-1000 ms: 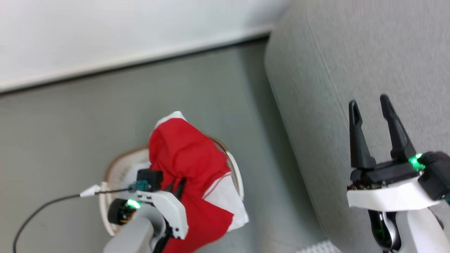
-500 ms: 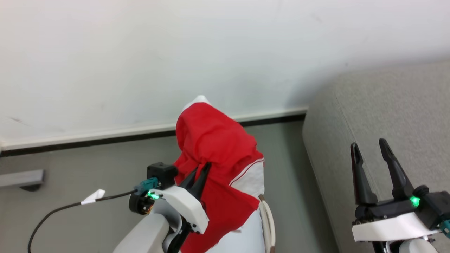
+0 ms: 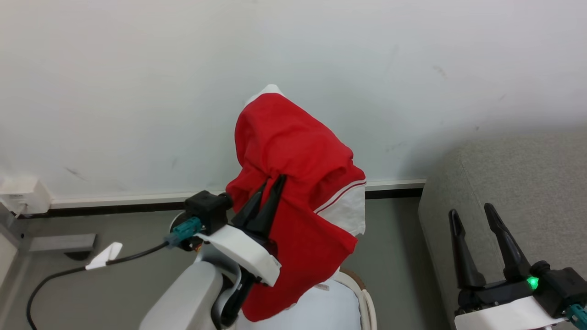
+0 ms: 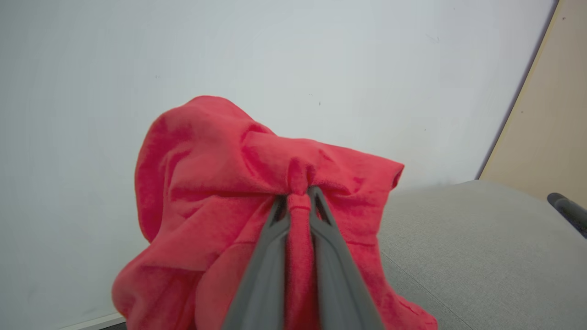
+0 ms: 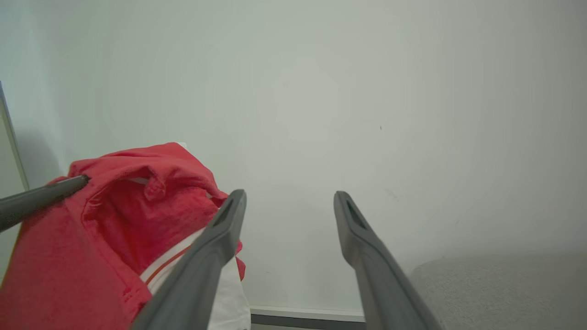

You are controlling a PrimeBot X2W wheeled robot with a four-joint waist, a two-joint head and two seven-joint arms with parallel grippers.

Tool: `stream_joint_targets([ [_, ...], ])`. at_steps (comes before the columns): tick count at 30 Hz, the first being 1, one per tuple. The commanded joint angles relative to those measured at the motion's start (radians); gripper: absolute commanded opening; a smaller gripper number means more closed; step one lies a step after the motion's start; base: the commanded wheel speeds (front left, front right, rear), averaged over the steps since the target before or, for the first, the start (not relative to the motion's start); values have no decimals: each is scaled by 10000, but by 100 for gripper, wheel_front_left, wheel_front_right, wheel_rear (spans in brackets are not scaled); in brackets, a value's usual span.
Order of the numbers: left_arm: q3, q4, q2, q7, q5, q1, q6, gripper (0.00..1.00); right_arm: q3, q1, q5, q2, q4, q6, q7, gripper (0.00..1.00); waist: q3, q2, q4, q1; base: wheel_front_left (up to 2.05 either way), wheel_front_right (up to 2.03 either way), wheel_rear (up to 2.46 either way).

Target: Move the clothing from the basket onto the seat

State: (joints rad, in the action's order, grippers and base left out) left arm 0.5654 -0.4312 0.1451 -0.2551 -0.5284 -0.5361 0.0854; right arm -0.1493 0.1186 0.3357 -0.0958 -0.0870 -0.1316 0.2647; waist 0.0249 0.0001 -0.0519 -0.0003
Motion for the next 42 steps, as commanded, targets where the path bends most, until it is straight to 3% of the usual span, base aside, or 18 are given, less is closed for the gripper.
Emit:
stream_joint_targets([
  [1, 3, 102, 86, 31, -38, 145, -33, 0, -18, -97, 53, -61, 47, 18, -5, 100, -4, -1, 14, 3, 0, 0, 0],
  [10, 56, 541, 123, 245, -222, 343, -214, 0, -763, 130, 221, -363, 77, 18, -5, 100, -50, -1, 101, 3, 0, 0, 0],
  [17, 225, 433, -20, 421, -234, 219, -226, 0, -3046, 657, 780, -854, -278, 18, -7, 100, -93, -1, 189, 3, 0, 0, 0],
  [26, 822, 245, -456, 555, -216, 15, -44, 0, -5607, 2271, 1462, -928, -2650, 18, -5, 100, -64, -1, 718, 3, 0, 0, 0],
  [35, 1680, 302, -819, 674, -439, -96, 172, 0, -6607, 3408, 2156, -653, -4695, 19, -5, 100, -5, -1, 1570, 3, 0, 0, 0],
  [42, 2525, 456, -917, 903, -951, 72, 311, 0, -6883, 3913, 2191, -481, -5557, 18, -5, 100, 34, -1, 2109, 3, 0, 0, 0],
])
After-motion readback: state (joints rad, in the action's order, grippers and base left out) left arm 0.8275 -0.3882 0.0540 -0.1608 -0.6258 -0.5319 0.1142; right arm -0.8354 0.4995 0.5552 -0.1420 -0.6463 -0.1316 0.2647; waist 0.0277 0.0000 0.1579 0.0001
